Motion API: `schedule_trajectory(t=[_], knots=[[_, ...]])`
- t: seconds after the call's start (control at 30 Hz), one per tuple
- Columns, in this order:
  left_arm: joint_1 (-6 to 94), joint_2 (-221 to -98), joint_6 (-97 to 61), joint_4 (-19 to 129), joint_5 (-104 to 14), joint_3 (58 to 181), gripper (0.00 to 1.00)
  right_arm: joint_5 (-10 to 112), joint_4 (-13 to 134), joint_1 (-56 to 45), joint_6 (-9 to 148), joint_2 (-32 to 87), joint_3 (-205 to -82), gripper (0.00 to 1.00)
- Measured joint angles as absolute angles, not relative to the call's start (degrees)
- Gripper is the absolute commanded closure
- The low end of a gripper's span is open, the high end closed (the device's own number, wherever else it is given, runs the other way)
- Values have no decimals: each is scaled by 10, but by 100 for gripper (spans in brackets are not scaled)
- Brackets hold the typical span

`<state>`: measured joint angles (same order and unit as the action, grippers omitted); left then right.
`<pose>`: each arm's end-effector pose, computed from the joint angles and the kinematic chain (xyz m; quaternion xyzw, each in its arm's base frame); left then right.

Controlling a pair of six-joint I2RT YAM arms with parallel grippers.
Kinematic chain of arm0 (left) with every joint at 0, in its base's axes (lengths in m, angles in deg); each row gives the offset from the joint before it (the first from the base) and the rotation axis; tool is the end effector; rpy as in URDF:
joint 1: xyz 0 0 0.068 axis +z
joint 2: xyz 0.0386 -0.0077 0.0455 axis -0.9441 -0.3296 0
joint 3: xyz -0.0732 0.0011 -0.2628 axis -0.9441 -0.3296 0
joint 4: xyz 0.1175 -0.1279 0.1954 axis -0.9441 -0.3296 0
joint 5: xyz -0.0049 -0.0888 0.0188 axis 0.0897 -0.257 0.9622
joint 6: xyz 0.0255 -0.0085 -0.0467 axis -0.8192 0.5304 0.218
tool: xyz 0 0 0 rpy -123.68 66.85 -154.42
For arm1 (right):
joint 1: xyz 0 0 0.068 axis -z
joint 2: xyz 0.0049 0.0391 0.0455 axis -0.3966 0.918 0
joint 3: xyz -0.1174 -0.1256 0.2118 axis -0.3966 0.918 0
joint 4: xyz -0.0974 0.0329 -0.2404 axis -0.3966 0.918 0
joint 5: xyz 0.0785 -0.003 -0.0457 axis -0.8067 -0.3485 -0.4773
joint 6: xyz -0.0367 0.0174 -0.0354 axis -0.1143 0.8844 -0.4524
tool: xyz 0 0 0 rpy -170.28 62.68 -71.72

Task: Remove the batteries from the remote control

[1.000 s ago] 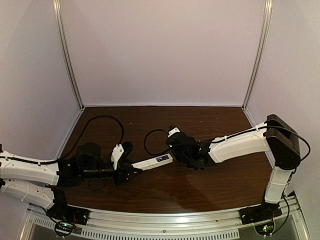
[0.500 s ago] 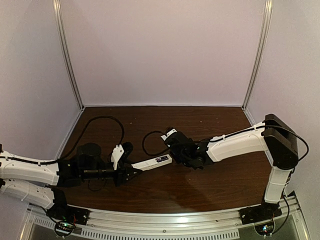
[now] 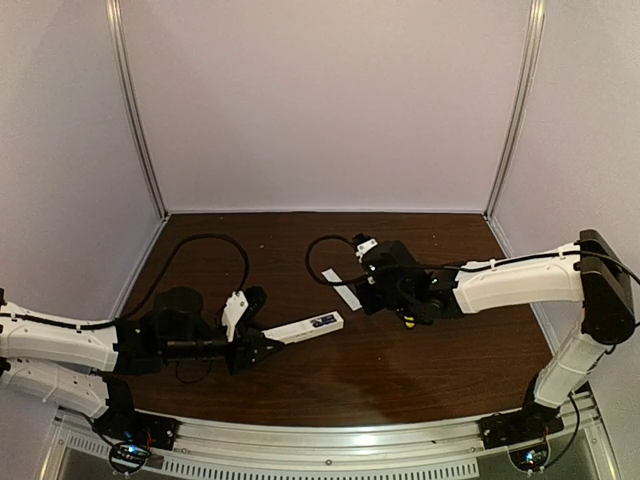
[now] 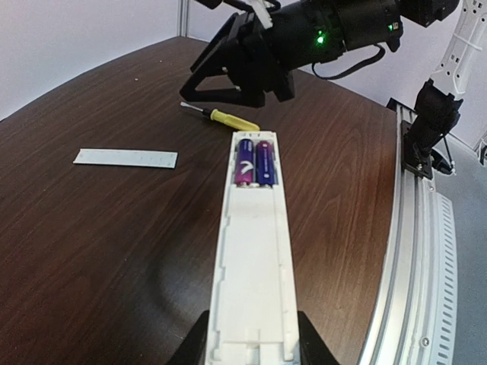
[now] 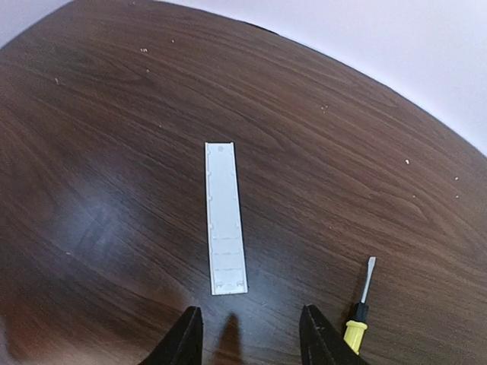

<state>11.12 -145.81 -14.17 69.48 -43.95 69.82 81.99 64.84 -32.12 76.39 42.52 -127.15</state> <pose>0.1086 -0.1942 0.1961 0.3468 0.7536 -0.3785 0.4105 0.2147 0.2880 0.2066 -0.2423 0.8646 0.0783 0.4332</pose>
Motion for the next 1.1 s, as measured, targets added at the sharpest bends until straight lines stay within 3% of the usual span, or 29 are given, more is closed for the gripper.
schedule_trajectory(t=[0.1, 0.3, 0.63, 0.87, 1.1], knots=[[111, -1458, -143, 698, -446, 693, 100, 775, 632, -307, 788, 382, -1233, 37], [111, -1464, -148, 710, -456, 691, 100, 649, 602, -281, 844, 311, -1143, 22], [111, -1467, -157, 735, -462, 683, 100, 411, 526, -270, 953, 219, -1062, 5], [111, -1525, -160, 771, -466, 683, 100, 408, 530, -270, 979, 184, -1042, 2], [111, -1649, -172, 788, -492, 717, 100, 533, 608, -270, 992, 130, -1029, 1]])
